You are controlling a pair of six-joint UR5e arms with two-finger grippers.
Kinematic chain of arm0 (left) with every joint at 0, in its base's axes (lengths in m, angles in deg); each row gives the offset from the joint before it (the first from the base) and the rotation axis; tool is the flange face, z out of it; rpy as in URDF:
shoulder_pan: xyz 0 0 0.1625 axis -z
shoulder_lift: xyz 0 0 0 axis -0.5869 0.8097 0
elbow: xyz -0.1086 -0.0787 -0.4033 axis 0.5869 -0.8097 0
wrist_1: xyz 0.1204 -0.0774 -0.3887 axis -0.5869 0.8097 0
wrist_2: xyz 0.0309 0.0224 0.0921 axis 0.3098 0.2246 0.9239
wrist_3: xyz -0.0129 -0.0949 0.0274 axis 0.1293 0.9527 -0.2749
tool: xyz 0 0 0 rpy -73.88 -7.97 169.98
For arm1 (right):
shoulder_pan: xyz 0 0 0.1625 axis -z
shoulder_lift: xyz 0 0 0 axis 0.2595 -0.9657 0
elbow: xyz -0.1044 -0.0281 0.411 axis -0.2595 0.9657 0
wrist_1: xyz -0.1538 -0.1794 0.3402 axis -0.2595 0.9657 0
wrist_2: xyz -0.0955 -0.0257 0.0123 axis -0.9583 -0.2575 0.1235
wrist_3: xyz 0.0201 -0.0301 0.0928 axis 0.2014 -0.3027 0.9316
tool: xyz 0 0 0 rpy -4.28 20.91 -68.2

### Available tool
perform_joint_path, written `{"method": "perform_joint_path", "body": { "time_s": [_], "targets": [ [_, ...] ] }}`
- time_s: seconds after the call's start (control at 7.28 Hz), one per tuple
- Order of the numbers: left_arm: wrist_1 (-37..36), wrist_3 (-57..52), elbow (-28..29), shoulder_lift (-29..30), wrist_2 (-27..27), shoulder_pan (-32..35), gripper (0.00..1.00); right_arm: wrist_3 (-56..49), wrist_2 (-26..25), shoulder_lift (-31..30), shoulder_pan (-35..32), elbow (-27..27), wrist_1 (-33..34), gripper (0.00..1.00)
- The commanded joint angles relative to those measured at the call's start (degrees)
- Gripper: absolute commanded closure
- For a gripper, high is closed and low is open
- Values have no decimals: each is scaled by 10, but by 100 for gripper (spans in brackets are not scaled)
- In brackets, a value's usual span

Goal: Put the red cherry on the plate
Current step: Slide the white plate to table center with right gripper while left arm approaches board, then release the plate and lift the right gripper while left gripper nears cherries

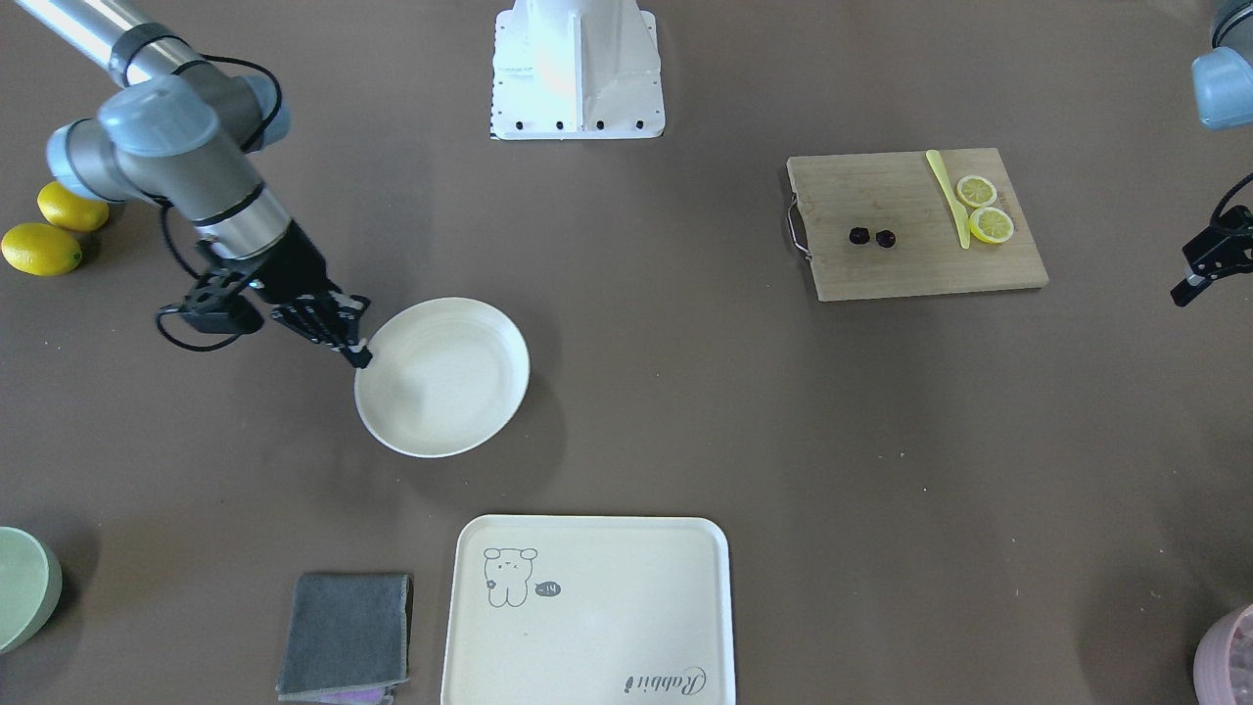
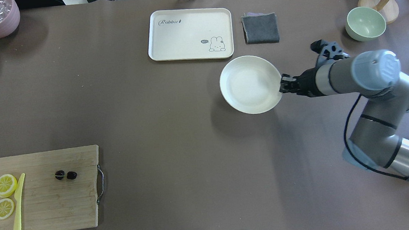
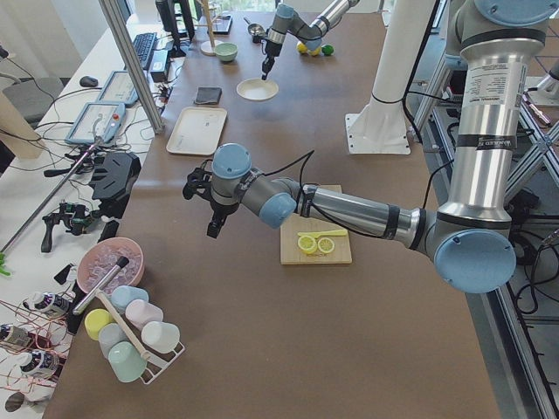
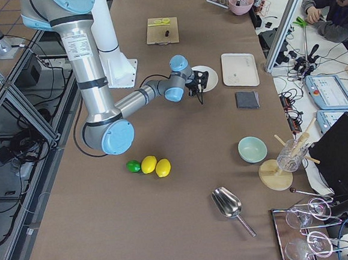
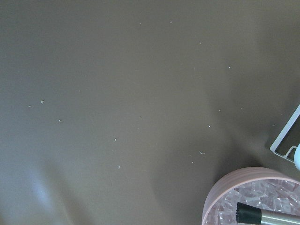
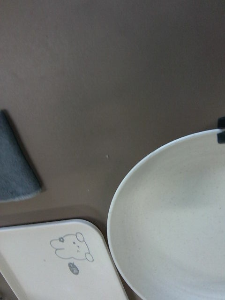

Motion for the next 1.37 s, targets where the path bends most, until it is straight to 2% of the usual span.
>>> {"method": "perform_joint_path", "body": {
  "time_s": [0.0,0.14,0.27,0.41,0.55,0.69,0.82,1.1,1.24],
  "targets": [
    [1,21,-4,4,-1,-13,2,28,-73,88,70,2,113,100],
    [21,75,-8,10,0,-38,2,28,-82,89,83,2,123,100],
    [65,169,-9,18,2,-67,2,28,-87,88,86,2,123,62],
    [106,233,-13,16,3,-96,2,25,-92,87,87,1,127,29],
    [113,268,-32,11,3,-123,2,20,-98,86,87,0,127,0],
    [113,305,-64,-2,3,-153,2,11,-93,86,73,-8,130,0],
    [113,350,-102,-17,16,-198,2,-21,-69,87,43,-30,170,0],
    [114,373,-135,-48,143,-317,3,-129,69,78,-76,-57,248,0],
    [113,378,-134,-60,184,-368,5,-206,119,73,-133,-57,285,0]
  ]
}}
